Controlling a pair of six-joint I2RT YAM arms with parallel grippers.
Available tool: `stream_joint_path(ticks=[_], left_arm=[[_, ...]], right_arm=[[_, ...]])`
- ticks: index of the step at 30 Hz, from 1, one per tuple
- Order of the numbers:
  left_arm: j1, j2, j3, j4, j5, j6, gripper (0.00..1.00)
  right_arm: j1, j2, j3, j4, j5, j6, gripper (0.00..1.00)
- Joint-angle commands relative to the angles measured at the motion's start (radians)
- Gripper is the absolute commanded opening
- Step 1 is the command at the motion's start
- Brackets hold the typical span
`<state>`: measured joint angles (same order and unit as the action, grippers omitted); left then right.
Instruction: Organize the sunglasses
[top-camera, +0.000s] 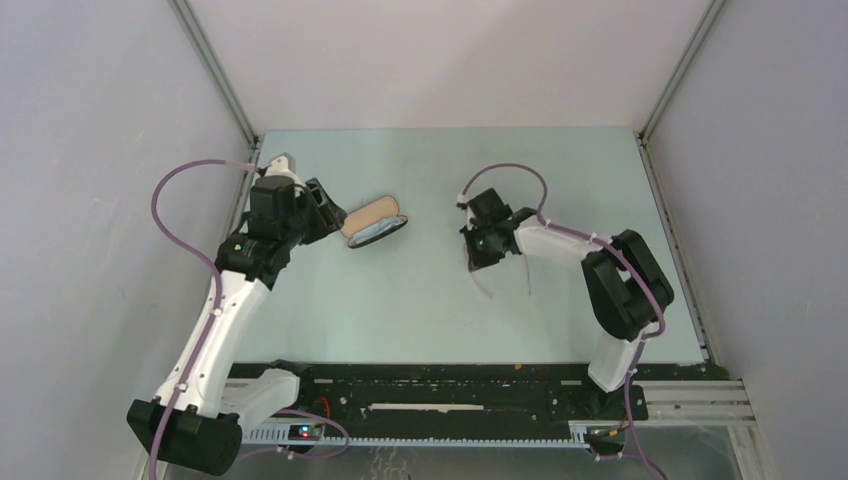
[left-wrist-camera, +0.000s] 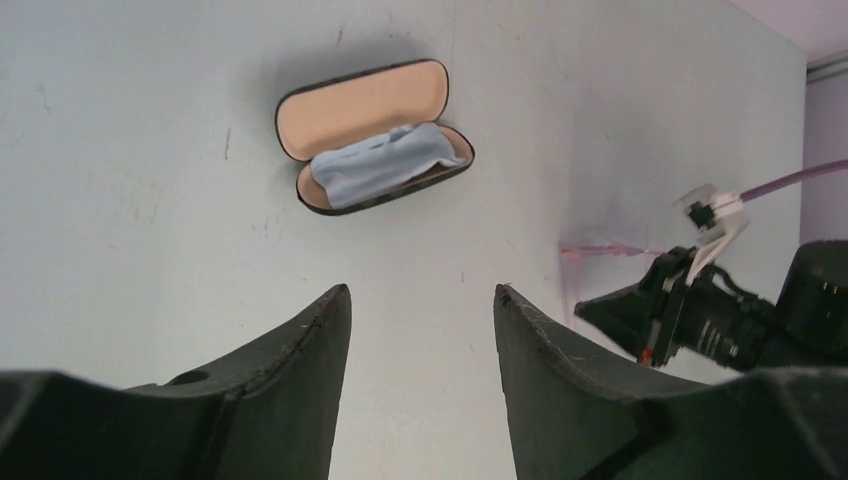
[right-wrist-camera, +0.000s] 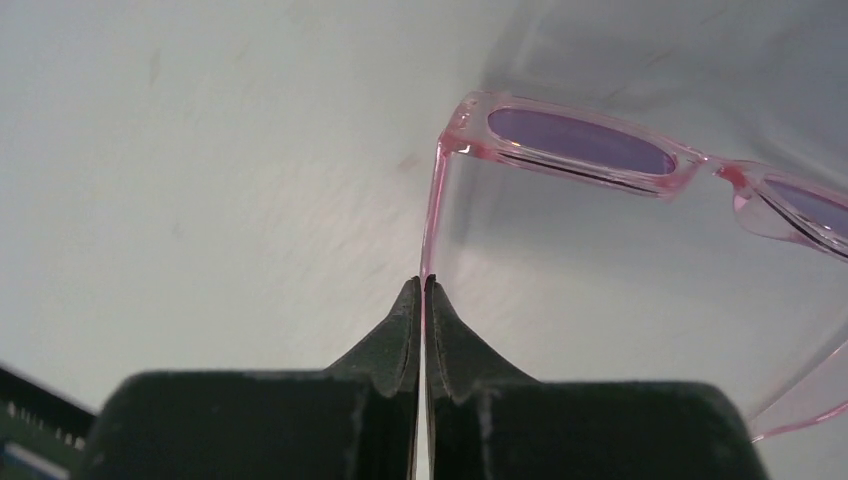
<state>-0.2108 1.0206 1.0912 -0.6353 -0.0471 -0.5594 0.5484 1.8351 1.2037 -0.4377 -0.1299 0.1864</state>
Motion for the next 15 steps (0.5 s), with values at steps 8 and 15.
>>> stream_joint_path(ticks=[8, 15], left_arm=[[-0.069, -0.020, -0.192, 0.022, 0.118, -0.041, 0.60], [-0.249, 0.050, -0.217, 0.066, 0.108, -0.064, 0.57]], right_arm=[[0.281, -0.219, -0.225, -0.105, 0.144, 0.090, 0.05], [0.300, -0.374, -0.340, -0.109, 0.244, 0.199, 0.54]])
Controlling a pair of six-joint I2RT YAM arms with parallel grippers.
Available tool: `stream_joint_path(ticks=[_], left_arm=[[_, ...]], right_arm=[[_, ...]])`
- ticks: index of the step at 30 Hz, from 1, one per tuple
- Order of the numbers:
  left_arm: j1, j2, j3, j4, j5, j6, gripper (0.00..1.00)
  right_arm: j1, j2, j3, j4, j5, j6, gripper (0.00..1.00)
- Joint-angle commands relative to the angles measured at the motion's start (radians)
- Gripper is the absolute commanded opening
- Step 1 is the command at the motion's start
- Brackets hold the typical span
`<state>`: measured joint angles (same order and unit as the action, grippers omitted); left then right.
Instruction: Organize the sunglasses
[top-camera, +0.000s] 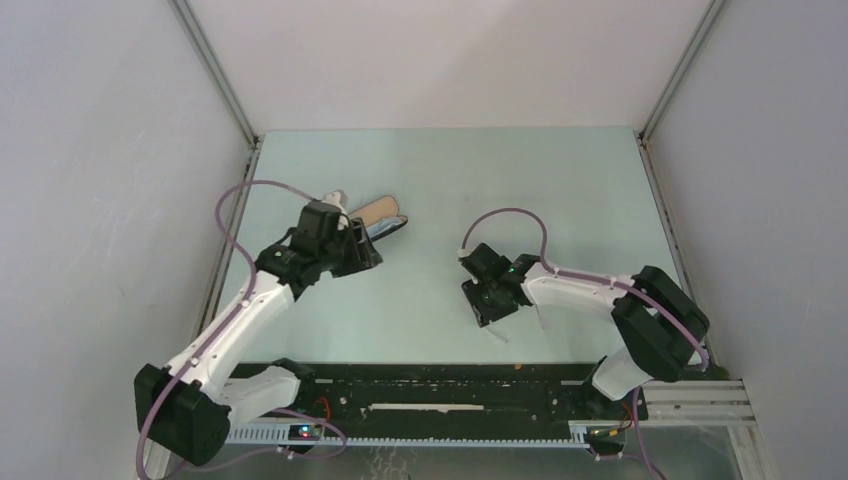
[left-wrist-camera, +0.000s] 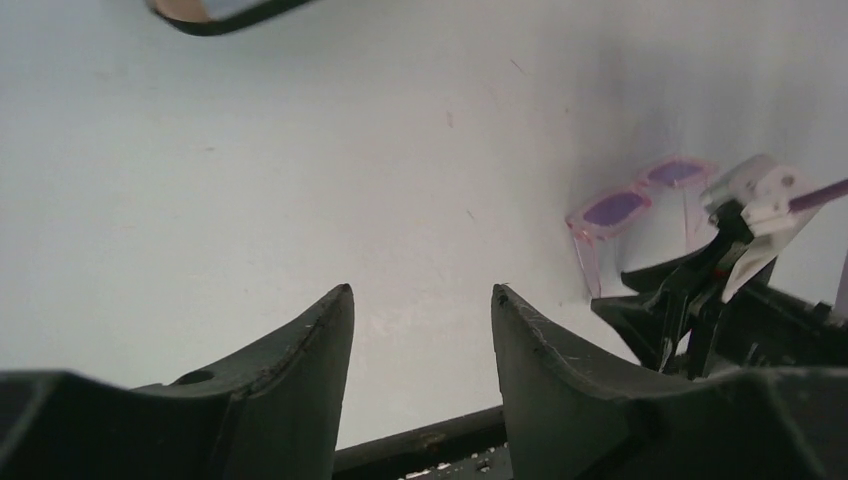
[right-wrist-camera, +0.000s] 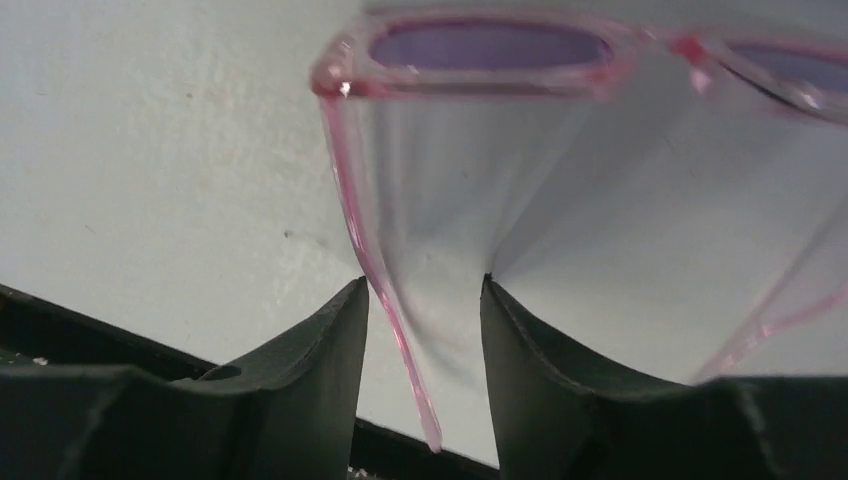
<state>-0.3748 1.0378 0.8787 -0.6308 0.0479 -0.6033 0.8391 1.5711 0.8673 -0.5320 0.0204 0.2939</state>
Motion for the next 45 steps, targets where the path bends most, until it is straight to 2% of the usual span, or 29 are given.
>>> stream_joint_path(ticks=[1, 3, 5, 8, 12, 15, 25, 28, 31, 37, 39, 41, 45], left_arm=[[-0.108, 0.047, -0.001, 0.067, 0.009, -0.024, 0.57], [-0.143, 0.071, 0.004, 0.091, 0.000, -0.039, 0.57], [-0.160, 0.097, 0.003, 0.122, 0.005, -0.057, 0.57], [-0.165, 0.145, 0.010, 0.157, 0.013, -0.073, 0.57], [-0.165, 0.219, 0.046, 0.179, 0.030, -0.067, 0.57], [-0.169, 0.295, 0.101, 0.180, 0.047, -0.042, 0.57], [-0.232, 0.560, 0.297, 0.168, 0.053, -0.002, 0.56], [-0.260, 0.637, 0.354, 0.168, 0.061, 0.005, 0.56], [-0.293, 0.717, 0.428, 0.147, 0.061, 0.013, 0.55], [-0.305, 0.850, 0.570, 0.106, 0.065, 0.026, 0.55], [-0.305, 0.890, 0.623, 0.083, 0.047, 0.036, 0.55], [-0.305, 0.934, 0.663, 0.067, 0.035, 0.045, 0.55], [-0.309, 1.021, 0.755, 0.044, 0.048, 0.046, 0.55]], right_arm=[[0.012, -0.148, -0.006, -0.020, 0.096, 0.119, 0.55], [0.029, -0.225, -0.015, -0.017, 0.110, 0.195, 0.55], [0.059, -0.294, -0.029, -0.001, 0.131, 0.284, 0.49], [0.112, -0.339, -0.051, 0.057, 0.138, 0.378, 0.27], [0.166, -0.252, -0.059, 0.117, 0.134, 0.422, 0.06], [0.181, -0.182, -0.065, 0.137, 0.143, 0.435, 0.00], [0.035, -0.132, -0.143, 0.079, 0.189, 0.401, 0.00], [-0.022, -0.163, -0.144, 0.040, 0.266, 0.377, 0.00], [-0.079, -0.207, -0.143, 0.026, 0.262, 0.382, 0.00], [-0.091, -0.298, -0.152, -0.034, 0.275, 0.438, 0.01], [-0.124, -0.350, -0.168, -0.039, 0.253, 0.468, 0.06], [-0.179, -0.411, -0.186, -0.030, 0.224, 0.489, 0.18], [-0.306, -0.537, -0.225, 0.007, 0.090, 0.541, 0.33]])
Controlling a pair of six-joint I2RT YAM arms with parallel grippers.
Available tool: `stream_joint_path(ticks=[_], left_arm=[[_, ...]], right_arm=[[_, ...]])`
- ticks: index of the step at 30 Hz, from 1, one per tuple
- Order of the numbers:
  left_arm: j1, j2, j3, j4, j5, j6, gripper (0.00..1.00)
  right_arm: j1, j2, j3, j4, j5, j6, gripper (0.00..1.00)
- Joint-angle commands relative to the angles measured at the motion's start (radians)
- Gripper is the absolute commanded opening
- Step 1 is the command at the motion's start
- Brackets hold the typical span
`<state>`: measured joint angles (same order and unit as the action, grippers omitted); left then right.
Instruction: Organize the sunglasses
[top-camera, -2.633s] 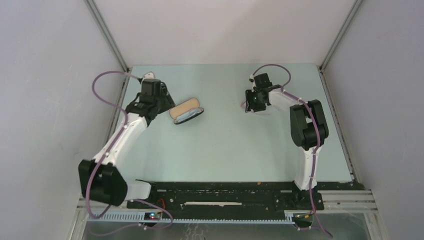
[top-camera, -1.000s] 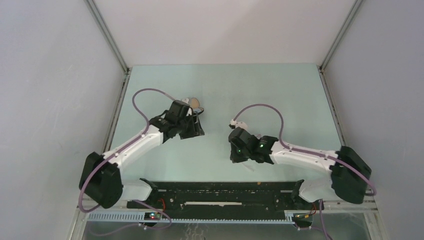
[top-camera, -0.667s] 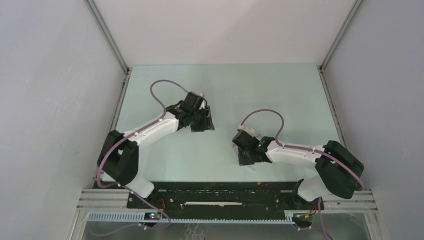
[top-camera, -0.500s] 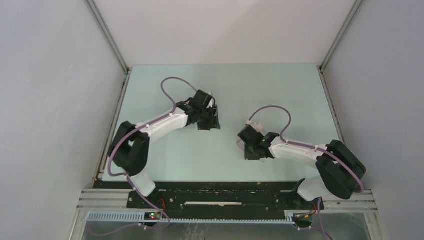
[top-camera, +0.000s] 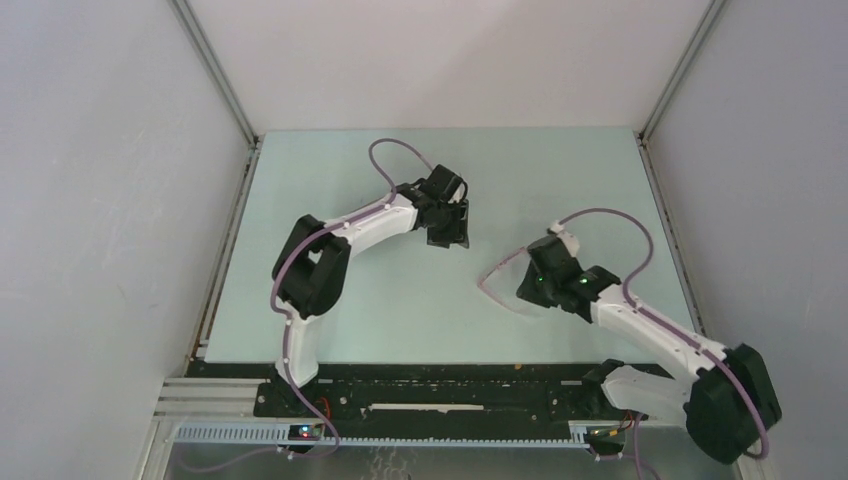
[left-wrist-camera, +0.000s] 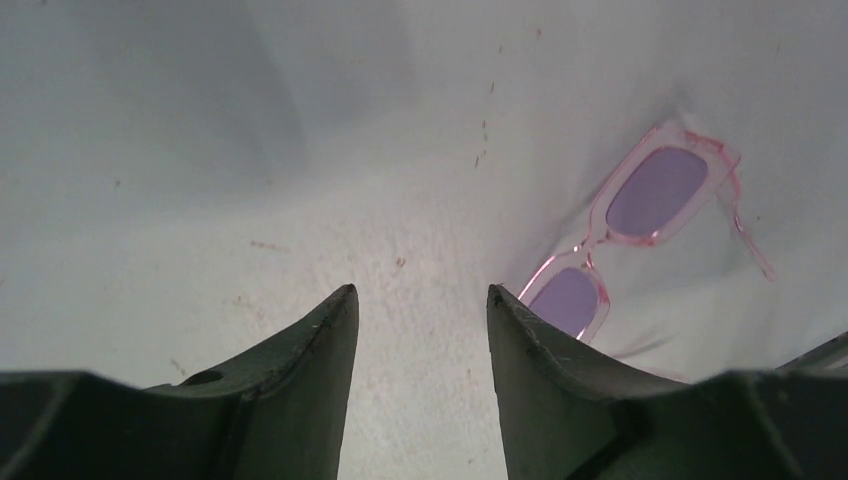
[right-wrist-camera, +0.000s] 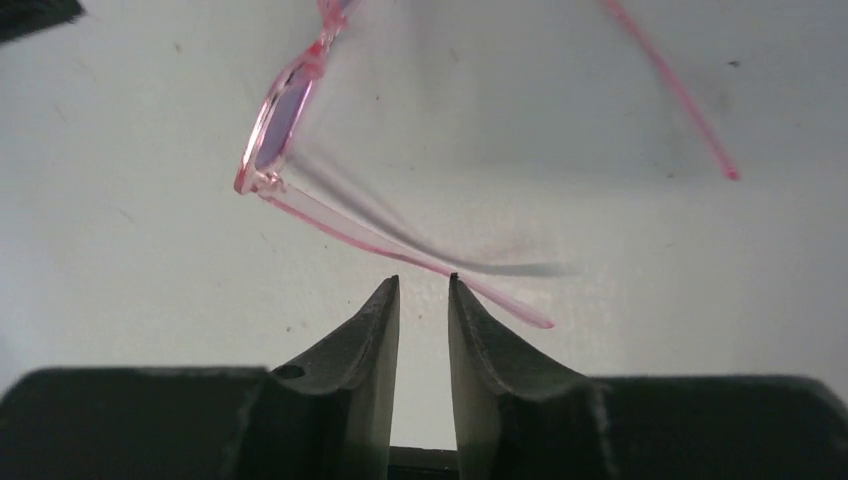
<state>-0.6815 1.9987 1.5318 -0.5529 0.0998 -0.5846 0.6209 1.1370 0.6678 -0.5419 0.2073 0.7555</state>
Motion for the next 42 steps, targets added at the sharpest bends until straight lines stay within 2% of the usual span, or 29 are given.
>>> stream_joint_path(ticks=[1, 9, 13, 16, 23, 30, 42], left_arm=[[-0.006, 0.077, 0.118, -0.034, -0.005, 0.027, 0.55], [-0.037, 0.195, 0.259, -0.076, 0.008, 0.040, 0.55], [-0.049, 0.224, 0.301, -0.092, 0.020, 0.053, 0.55], [-0.052, 0.245, 0.322, -0.093, 0.054, 0.062, 0.55], [-0.067, 0.253, 0.322, -0.089, 0.086, 0.096, 0.55], [-0.072, 0.276, 0.335, -0.105, 0.098, 0.123, 0.55], [-0.092, 0.286, 0.316, -0.114, 0.098, 0.138, 0.55]], right_arm=[[-0.102, -0.131, -0.033, 0.015, -0.114, 0.114, 0.34], [-0.039, -0.232, -0.063, -0.092, -0.136, 0.534, 0.42], [0.011, -0.195, -0.069, -0.081, -0.146, 0.691, 0.47], [0.001, -0.111, -0.071, -0.091, -0.185, 0.785, 0.47], [-0.094, 0.047, -0.059, -0.069, -0.247, 0.805, 0.47], [-0.131, 0.055, -0.102, -0.042, -0.221, 0.941, 0.47], [-0.163, 0.168, -0.106, 0.014, -0.208, 0.995, 0.45]])
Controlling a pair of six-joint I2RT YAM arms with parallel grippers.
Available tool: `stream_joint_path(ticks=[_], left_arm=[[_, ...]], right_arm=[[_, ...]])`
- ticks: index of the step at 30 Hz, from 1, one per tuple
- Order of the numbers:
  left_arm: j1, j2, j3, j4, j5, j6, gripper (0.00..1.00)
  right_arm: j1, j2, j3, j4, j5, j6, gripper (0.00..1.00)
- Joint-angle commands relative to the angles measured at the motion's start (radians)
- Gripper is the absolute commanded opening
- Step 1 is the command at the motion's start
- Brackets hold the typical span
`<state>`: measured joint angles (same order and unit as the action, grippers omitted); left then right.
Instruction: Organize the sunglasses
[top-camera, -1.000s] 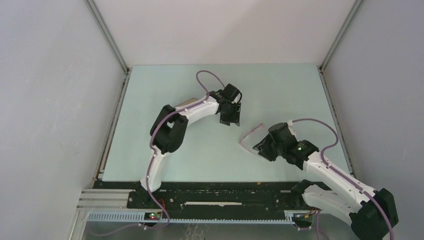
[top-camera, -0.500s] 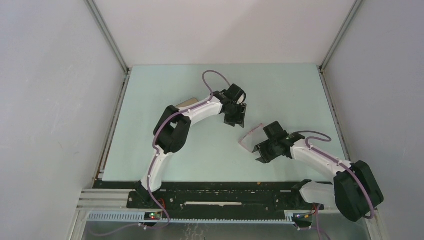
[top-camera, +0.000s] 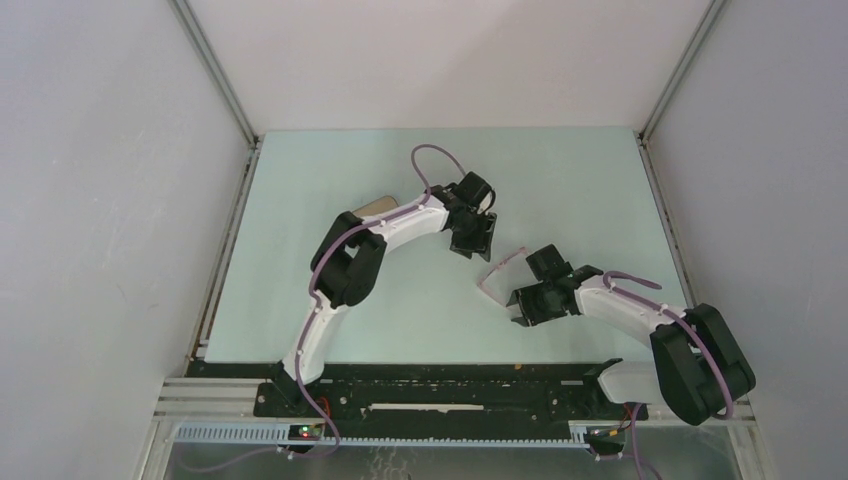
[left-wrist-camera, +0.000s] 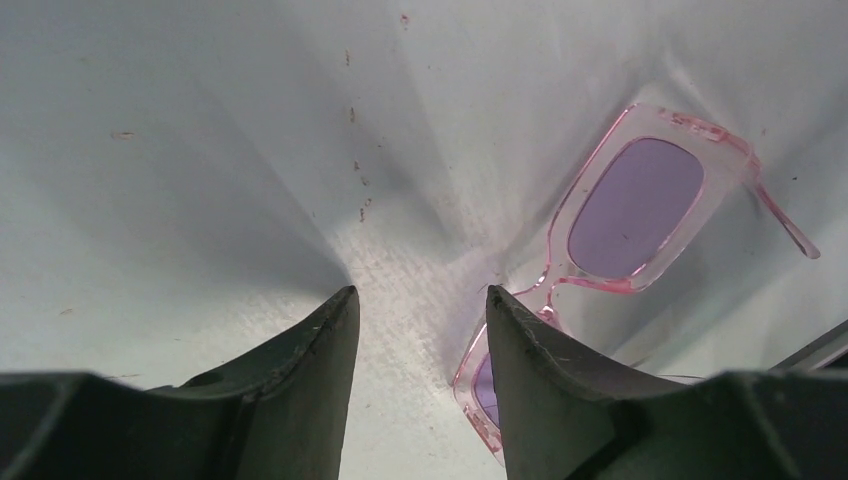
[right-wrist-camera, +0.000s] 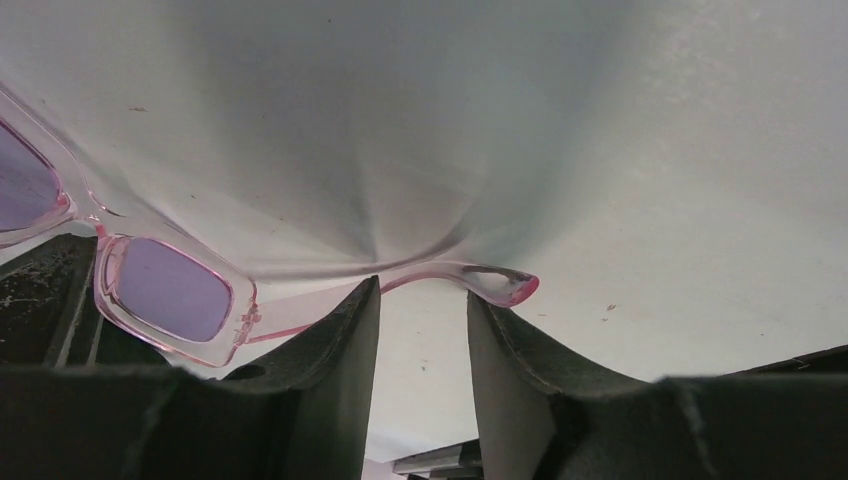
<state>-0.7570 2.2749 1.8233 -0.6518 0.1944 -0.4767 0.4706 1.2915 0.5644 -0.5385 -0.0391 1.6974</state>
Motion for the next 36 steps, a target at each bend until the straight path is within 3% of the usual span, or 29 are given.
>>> stream_joint_path(ticks=[1, 9, 15, 24, 30, 36], left_arm=[[-0.017, 0.007, 0.018, -0.016, 0.005, 0.030, 0.55], [-0.051, -0.021, -0.029, -0.023, -0.016, 0.035, 0.55], [-0.067, -0.041, -0.065, -0.019, -0.007, 0.029, 0.54], [-0.070, -0.031, -0.085, -0.008, 0.039, 0.033, 0.54], [-0.072, -0.074, -0.156, 0.012, 0.045, 0.026, 0.54], [-0.073, -0.112, -0.215, 0.022, 0.022, 0.039, 0.54]], right_arm=[[-0.013, 0.015, -0.003, 0.012, 0.039, 0.053, 0.45], [-0.026, 0.027, 0.012, 0.036, 0.127, -0.001, 0.23], [-0.035, 0.031, 0.069, 0.014, 0.189, -0.161, 0.16], [-0.044, 0.195, 0.183, 0.121, 0.097, -0.516, 0.18], [-0.033, 0.177, 0.187, 0.218, 0.091, -0.696, 0.36], [-0.027, 0.027, 0.190, 0.151, 0.105, -0.894, 0.49]])
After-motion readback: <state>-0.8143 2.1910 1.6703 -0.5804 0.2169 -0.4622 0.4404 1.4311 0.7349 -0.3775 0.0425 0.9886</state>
